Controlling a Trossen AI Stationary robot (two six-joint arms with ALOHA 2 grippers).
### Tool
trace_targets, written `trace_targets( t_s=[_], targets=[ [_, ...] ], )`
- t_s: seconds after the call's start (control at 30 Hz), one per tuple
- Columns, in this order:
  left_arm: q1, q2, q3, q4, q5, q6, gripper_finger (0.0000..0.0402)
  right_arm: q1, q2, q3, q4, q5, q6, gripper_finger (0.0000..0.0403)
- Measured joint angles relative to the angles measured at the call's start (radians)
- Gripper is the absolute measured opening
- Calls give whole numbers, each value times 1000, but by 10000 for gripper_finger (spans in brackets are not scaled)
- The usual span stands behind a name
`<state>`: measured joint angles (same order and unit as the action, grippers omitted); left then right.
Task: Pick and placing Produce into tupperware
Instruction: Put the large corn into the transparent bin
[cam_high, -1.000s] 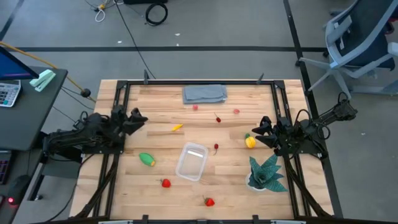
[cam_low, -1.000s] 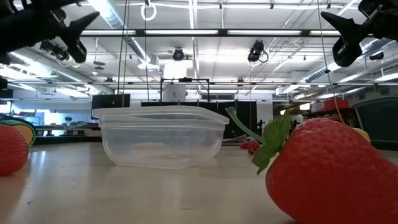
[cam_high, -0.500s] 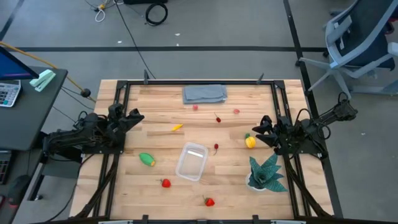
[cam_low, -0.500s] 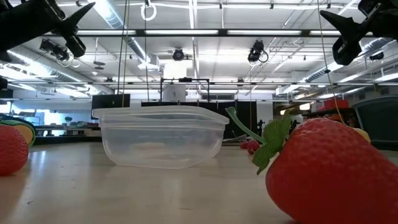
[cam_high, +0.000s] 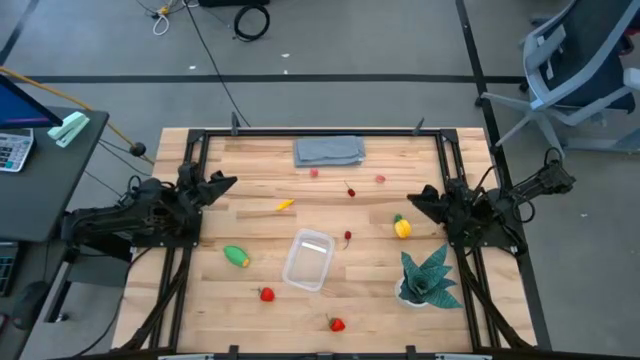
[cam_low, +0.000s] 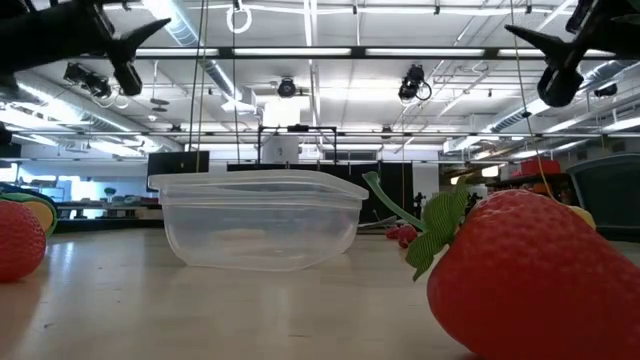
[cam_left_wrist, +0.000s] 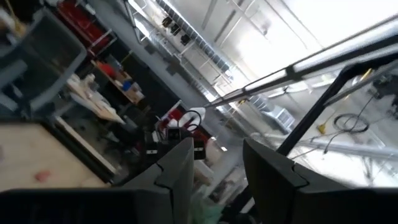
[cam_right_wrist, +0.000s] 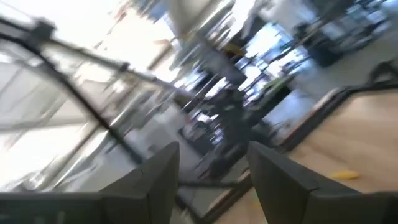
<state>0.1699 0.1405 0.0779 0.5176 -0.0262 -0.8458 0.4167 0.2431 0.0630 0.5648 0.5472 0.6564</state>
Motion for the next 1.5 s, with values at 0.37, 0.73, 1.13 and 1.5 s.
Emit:
trace_targets(
  t_s=[0.37, 0.73, 1.13, 1.5],
  targets=[
    [0, 345, 688, -747, 80, 407, 158, -90, 187, 418, -316, -99, -210, 215],
    [-39, 778, 1258, -1608, 121, 605, 173, -194, 667, 966, -1187, -62, -212, 265],
    [-214, 1111, 1268, -1986, 130, 941, 176, -326, 989, 1159, -1204, -50, -191, 265],
    [-353, 1338, 1146, -1931, 243, 1075, 172, -394, 1038, 1175, -1209, -53, 2, 261]
  ],
)
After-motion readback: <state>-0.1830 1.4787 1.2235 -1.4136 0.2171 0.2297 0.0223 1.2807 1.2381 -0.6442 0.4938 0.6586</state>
